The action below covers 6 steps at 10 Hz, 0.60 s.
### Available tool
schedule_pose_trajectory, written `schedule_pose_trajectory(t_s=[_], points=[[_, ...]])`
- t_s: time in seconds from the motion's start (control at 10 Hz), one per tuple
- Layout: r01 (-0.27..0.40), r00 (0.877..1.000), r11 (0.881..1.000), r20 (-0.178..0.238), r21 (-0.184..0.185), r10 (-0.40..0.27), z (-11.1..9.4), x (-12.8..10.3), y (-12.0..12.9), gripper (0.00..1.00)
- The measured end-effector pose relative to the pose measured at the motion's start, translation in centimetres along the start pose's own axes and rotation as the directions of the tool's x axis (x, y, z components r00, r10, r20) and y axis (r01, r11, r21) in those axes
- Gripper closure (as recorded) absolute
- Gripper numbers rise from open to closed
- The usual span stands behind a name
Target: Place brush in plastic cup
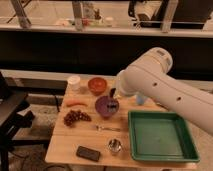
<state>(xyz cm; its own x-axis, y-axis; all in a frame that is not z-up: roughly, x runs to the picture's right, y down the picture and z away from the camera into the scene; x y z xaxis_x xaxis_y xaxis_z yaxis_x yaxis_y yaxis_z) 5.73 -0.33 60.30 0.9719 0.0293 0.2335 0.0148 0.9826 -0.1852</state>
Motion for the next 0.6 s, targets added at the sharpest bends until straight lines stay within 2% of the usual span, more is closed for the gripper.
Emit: schedule_pose_trajectory(t_s=[0.6], points=[[-0.053,0.998,0.999,-0.033,-0.015,0.052,1.2,2.8,-0.9,1.00]])
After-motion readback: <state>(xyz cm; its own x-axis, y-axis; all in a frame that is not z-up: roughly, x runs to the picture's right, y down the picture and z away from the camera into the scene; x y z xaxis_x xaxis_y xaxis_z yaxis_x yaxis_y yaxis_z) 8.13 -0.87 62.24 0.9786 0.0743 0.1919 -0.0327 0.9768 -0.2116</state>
